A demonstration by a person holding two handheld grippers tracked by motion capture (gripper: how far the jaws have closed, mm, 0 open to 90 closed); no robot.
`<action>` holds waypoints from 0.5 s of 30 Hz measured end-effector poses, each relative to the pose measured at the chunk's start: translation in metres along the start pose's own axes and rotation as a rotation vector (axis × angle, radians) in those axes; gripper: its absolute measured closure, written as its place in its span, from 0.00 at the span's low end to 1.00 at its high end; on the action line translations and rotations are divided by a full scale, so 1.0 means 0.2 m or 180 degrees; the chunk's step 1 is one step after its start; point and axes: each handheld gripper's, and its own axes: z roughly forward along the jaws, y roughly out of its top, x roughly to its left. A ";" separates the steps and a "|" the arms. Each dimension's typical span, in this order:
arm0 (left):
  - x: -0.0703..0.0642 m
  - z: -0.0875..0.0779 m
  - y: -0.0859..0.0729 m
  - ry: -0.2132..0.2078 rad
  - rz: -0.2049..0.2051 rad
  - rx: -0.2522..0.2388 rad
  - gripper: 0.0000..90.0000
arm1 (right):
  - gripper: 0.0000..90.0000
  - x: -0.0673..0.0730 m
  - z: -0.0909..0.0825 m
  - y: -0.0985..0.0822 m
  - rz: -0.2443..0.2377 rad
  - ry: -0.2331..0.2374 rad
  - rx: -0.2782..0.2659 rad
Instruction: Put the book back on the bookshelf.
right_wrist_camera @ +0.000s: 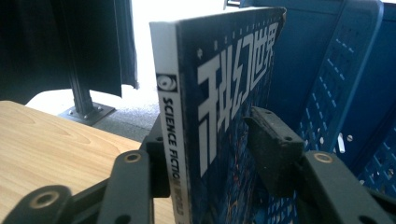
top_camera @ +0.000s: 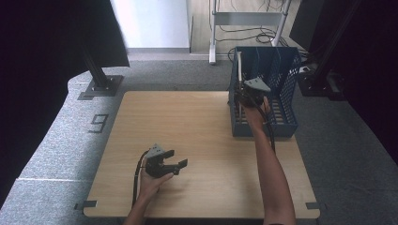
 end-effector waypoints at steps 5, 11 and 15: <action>0.01 0.00 0.00 0.0000 -0.0021 0.0004 0.22 | 0.54 0.00 -0.02 0.00 0.0134 0.0033 0.0047; 0.03 -0.01 0.00 0.0027 -0.0064 0.0002 0.22 | 0.53 0.00 -0.09 -0.01 0.0181 0.0108 0.0017; 0.03 -0.02 0.00 0.0027 -0.0063 -0.0002 0.22 | 0.54 0.01 -0.13 -0.02 0.0192 0.0158 0.0000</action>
